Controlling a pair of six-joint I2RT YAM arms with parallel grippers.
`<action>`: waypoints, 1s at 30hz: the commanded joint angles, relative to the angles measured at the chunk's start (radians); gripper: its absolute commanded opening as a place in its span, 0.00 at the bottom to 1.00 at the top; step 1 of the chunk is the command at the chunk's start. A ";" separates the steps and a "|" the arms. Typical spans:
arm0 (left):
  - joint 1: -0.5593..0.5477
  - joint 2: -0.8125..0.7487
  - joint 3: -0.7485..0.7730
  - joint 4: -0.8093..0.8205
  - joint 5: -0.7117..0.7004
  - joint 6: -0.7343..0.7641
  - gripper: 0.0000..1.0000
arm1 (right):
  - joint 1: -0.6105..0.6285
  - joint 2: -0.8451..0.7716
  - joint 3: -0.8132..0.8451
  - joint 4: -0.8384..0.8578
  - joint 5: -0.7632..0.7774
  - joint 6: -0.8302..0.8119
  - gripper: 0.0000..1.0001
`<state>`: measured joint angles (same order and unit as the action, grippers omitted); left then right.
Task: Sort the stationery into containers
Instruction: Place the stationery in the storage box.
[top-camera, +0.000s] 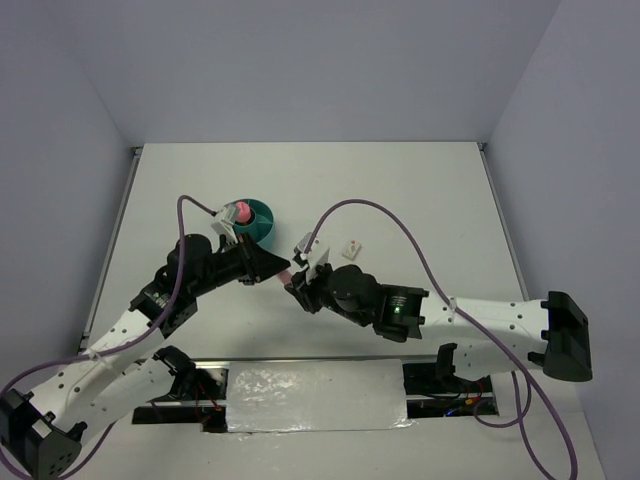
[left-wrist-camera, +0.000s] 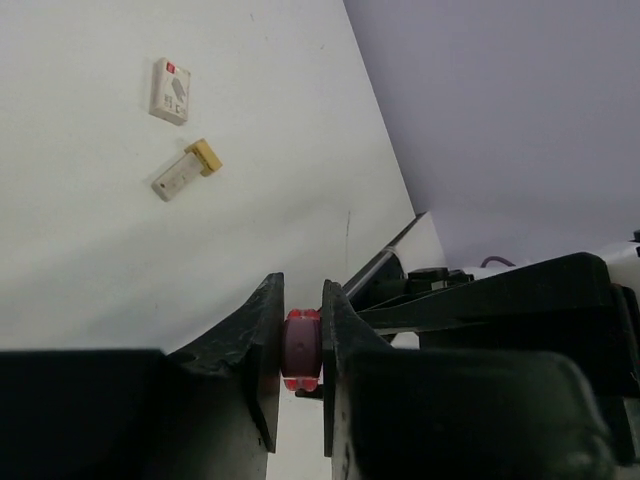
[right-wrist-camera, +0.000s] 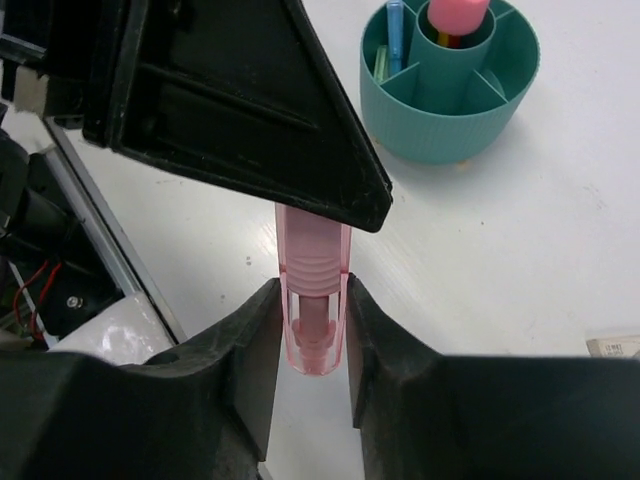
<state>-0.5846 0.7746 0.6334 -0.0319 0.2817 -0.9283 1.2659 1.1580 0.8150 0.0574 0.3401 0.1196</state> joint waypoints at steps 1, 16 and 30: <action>-0.009 -0.018 0.035 -0.036 -0.050 0.069 0.00 | -0.003 0.006 0.085 -0.050 0.134 0.041 0.38; 0.015 0.156 0.202 -0.220 -0.976 0.111 0.00 | -0.003 -0.271 0.006 -0.341 0.378 0.290 0.94; 0.170 0.403 0.219 0.044 -0.994 0.226 0.02 | -0.002 -0.455 -0.103 -0.384 0.355 0.295 0.94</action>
<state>-0.4343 1.1599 0.8143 -0.0944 -0.6868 -0.7361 1.2644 0.7124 0.7235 -0.3214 0.6746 0.4118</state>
